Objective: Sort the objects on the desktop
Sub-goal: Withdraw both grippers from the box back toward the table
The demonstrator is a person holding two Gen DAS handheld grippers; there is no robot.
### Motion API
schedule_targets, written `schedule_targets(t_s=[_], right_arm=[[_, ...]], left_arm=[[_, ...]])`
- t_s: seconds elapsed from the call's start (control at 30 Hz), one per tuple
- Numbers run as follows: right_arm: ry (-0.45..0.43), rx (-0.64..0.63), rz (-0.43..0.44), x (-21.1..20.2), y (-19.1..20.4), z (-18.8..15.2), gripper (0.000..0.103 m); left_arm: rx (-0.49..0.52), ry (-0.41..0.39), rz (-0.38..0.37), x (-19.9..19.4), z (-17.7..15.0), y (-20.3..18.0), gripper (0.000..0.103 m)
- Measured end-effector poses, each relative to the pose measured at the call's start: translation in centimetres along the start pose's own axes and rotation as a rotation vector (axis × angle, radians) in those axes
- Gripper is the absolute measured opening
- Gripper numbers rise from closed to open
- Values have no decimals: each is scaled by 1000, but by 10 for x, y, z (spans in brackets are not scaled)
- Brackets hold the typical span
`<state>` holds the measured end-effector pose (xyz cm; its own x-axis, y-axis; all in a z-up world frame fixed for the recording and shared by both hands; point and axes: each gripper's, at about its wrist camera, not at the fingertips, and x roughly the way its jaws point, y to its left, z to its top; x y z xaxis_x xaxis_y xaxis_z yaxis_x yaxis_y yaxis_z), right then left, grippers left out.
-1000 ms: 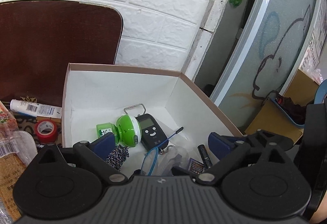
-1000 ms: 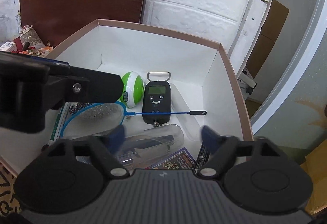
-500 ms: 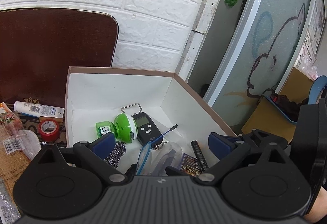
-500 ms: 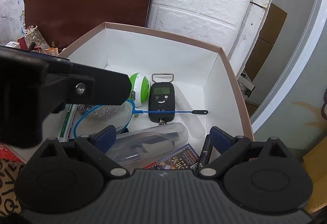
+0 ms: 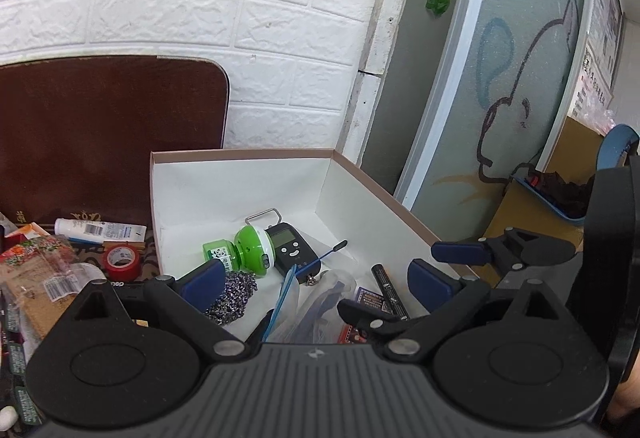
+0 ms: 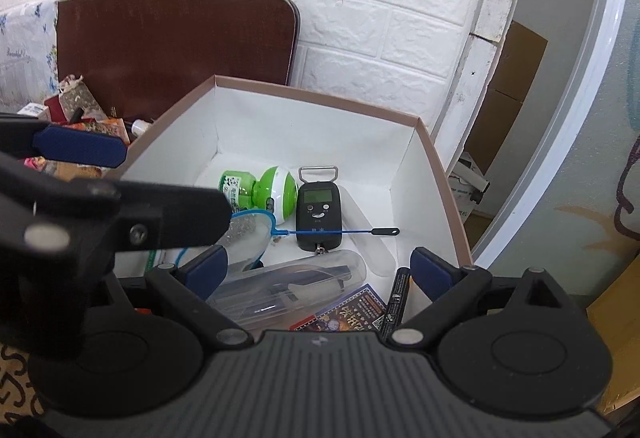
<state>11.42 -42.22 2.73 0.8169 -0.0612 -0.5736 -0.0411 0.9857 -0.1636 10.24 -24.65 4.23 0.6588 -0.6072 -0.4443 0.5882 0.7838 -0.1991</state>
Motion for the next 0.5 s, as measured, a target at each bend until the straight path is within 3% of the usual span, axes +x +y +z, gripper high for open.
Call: schedule_targets(t_s=[0.5], right_arm=[[-103,-4,18,-62,35,-21,96]], left_arm=[[-11,-6,93,-52,-28,-5,100]])
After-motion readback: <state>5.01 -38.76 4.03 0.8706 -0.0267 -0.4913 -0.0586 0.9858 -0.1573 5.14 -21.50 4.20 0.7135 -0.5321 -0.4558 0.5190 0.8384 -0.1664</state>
